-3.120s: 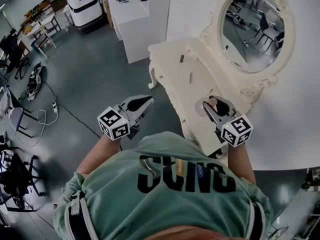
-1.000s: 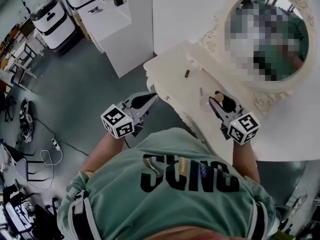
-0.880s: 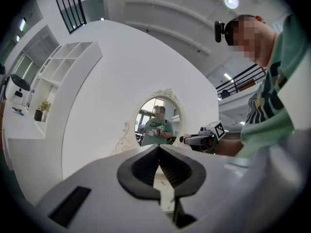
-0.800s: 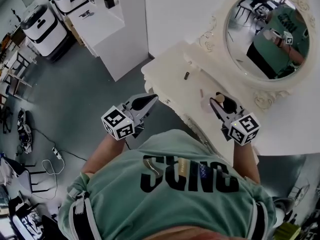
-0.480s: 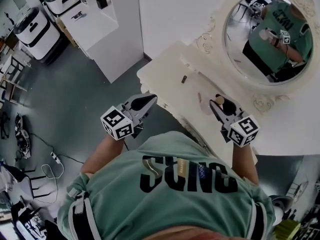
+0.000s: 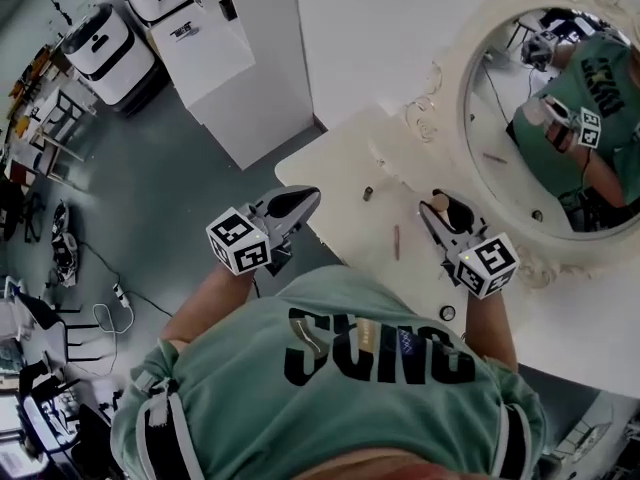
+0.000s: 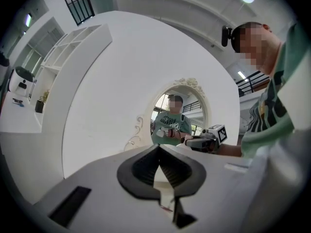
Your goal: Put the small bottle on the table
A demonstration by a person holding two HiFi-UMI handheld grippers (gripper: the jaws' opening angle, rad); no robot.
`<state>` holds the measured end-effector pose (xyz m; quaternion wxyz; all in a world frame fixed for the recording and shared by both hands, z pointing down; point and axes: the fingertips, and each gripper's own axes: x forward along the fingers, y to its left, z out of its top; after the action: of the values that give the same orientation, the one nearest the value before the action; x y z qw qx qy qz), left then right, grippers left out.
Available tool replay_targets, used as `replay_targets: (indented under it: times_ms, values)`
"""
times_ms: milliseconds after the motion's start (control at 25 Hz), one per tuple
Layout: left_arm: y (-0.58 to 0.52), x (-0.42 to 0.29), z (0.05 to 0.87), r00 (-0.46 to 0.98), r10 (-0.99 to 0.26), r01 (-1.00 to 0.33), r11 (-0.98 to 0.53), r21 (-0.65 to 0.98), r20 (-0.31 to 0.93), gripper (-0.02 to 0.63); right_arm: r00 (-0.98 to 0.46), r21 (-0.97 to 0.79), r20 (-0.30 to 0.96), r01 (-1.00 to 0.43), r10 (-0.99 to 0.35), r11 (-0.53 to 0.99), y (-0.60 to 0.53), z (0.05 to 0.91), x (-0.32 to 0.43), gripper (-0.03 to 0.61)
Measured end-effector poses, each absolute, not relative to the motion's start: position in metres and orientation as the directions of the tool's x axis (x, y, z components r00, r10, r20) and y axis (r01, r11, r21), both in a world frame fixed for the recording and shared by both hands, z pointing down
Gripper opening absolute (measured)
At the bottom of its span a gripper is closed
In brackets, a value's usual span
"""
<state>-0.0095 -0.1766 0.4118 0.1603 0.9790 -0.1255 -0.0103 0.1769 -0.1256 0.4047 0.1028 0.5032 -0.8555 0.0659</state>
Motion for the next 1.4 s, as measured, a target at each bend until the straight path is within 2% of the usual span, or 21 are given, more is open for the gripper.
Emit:
replay_targets:
  times_ms: [240, 720, 1400]
  values:
    - [-0.205, 0.027, 0.436, 0.970, -0.224, -0.241, -0.913, 0.329, 0.089, 0.005, -0.490, -0.049, 0.236, -0.868, -0.839, 0.494, -0.173, 0.429, 0.203, 0.129]
    - [-0.262, 0.025, 0.445, 0.988, -0.152, -0.157, -0.942, 0.296, 0.042, 0.005, -0.381, -0.042, 0.295, -0.921, -0.876, 0.387, -0.220, 0.430, 0.194, 0.129]
    - [-0.319, 0.038, 0.463, 0.981, -0.190, -0.193, -0.943, 0.271, 0.037, 0.005, -0.336, -0.004, 0.309, -0.936, -0.890, 0.352, -0.308, 0.451, 0.210, 0.129]
